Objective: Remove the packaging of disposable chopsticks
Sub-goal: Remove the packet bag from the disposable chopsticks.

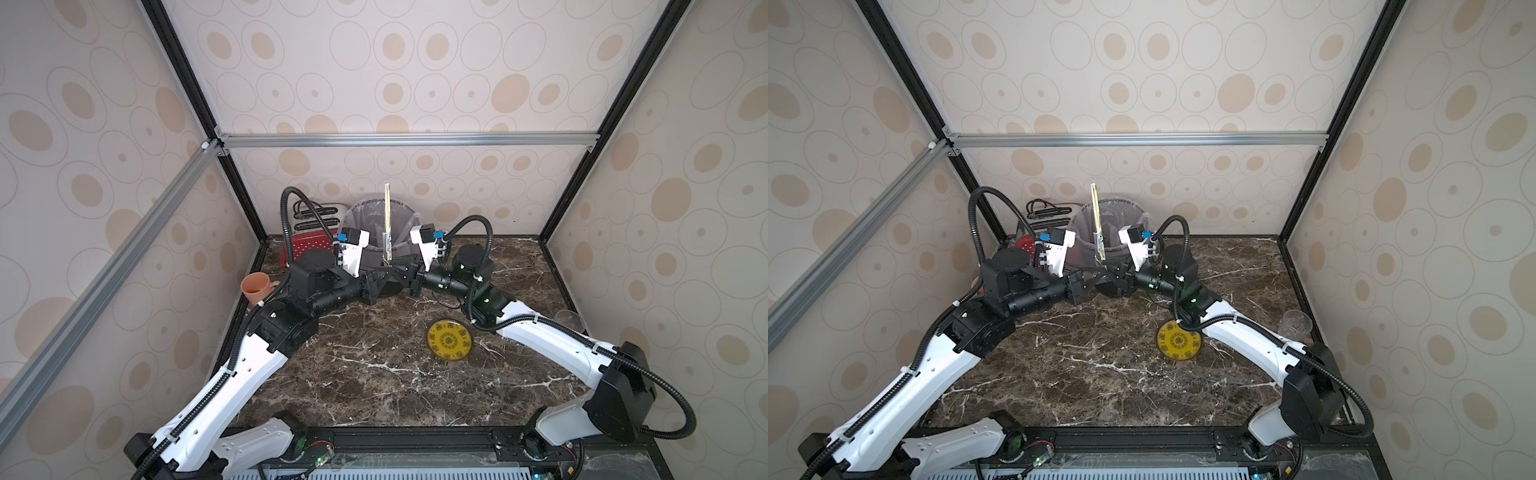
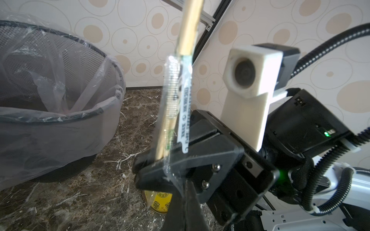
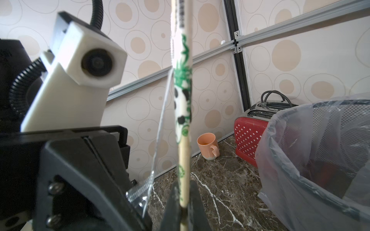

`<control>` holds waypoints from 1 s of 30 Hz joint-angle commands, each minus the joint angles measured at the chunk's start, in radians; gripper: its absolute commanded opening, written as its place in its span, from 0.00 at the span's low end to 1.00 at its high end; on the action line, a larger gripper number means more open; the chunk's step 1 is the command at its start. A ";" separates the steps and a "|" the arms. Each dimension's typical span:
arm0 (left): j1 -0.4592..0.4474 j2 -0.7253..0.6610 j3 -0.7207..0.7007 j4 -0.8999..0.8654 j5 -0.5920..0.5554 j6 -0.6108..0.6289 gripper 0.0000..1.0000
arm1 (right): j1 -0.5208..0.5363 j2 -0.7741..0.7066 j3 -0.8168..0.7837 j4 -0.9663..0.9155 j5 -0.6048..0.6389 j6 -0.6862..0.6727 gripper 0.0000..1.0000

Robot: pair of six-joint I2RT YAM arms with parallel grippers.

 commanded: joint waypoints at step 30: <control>0.037 0.147 0.446 -0.116 -0.141 0.187 0.58 | 0.016 -0.044 -0.054 0.058 -0.035 0.048 0.00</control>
